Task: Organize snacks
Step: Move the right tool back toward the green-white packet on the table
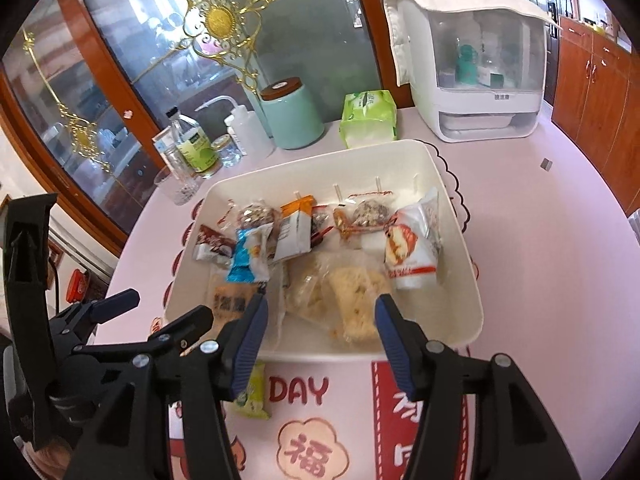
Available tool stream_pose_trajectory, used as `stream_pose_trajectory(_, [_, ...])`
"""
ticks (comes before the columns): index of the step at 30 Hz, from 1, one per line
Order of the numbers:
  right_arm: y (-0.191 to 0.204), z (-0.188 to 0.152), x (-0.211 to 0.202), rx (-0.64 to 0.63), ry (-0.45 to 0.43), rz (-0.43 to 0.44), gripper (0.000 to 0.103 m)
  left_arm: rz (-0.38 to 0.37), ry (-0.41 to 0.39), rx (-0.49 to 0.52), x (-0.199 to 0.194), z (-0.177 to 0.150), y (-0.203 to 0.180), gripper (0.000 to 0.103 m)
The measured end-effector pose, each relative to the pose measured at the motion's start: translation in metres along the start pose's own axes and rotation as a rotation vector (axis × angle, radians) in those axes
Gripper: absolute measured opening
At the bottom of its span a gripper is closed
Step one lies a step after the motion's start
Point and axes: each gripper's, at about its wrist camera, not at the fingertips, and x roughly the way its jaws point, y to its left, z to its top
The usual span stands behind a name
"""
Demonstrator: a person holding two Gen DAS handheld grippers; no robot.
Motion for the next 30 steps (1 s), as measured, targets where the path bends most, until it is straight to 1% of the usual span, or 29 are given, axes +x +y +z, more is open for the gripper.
stream_pose_trajectory(6, [0.010,-0.029,-0.009,0.009,0.001,0.035,0.061,0.002,-0.017,-0.033,-0.015,-0.029,0.013,0.101])
stream_pose_trajectory(8, [0.017,-0.039,-0.005,0.006,0.018,0.053,0.061,0.002,-0.014,-0.048,-0.016,-0.038,0.019,0.101])
stream_pose_trajectory(11, [0.026,-0.051,0.002,-0.012,0.044,0.063,0.061,0.022,-0.014,-0.065,-0.016,-0.052,0.032,0.101])
stream_pose_trajectory(17, [0.044,-0.074,0.033,-0.052,0.126,0.053,0.061,0.065,0.010,-0.120,-0.007,-0.077,0.069,0.101])
stream_pose_trajectory(20, [0.053,-0.081,0.050,-0.058,0.158,0.051,0.061,0.088,0.024,-0.140,0.001,-0.084,0.085,0.101])
stream_pose_trajectory(26, [0.077,-0.089,0.082,-0.093,0.202,0.037,0.061,0.091,0.048,-0.163,0.019,-0.092,0.111,0.101])
stream_pose_trajectory(30, [0.088,-0.093,0.103,-0.107,0.212,0.002,0.061,0.085,0.056,-0.165,0.031,-0.093,0.122,0.101])
